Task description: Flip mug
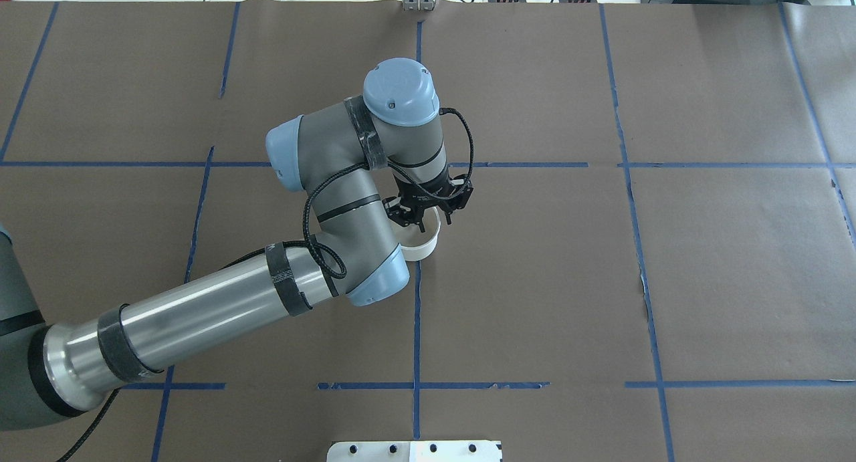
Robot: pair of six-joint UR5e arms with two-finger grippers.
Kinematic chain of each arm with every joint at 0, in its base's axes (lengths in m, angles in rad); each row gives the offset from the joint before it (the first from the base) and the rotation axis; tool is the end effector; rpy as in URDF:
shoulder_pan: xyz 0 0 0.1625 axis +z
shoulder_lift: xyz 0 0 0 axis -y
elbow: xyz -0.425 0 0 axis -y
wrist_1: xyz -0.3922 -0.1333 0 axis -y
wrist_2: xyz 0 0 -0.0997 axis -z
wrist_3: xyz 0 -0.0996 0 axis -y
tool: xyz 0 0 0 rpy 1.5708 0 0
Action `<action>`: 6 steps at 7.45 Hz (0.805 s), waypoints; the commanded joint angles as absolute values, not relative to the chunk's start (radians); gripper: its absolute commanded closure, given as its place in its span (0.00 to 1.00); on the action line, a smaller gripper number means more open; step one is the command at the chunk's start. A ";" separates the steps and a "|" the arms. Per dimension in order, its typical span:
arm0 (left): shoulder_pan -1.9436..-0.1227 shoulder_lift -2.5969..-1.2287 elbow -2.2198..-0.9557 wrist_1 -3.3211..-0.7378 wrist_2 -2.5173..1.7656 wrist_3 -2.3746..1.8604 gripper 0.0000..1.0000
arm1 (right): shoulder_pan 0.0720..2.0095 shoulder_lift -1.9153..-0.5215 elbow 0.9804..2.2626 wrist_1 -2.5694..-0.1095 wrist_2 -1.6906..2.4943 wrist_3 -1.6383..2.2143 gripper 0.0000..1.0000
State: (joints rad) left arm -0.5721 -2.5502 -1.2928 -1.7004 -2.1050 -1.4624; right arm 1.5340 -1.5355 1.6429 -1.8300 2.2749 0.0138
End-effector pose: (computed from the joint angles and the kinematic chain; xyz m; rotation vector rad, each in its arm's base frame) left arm 0.6136 -0.4933 0.1305 -0.2034 0.9317 -0.2063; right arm 0.0507 -0.4942 0.6353 -0.1632 -0.6988 0.0314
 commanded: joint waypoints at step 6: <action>-1.105 -1.879 -1.919 -1.393 -2.111 -0.296 0.00 | 1.534 -1.536 1.643 -1.830 2.275 0.014 0.00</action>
State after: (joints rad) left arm -0.9710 -2.0544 -1.9040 -1.3941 -2.1077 -0.6804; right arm 1.5340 -1.5355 1.6429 -1.8300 2.2749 0.0138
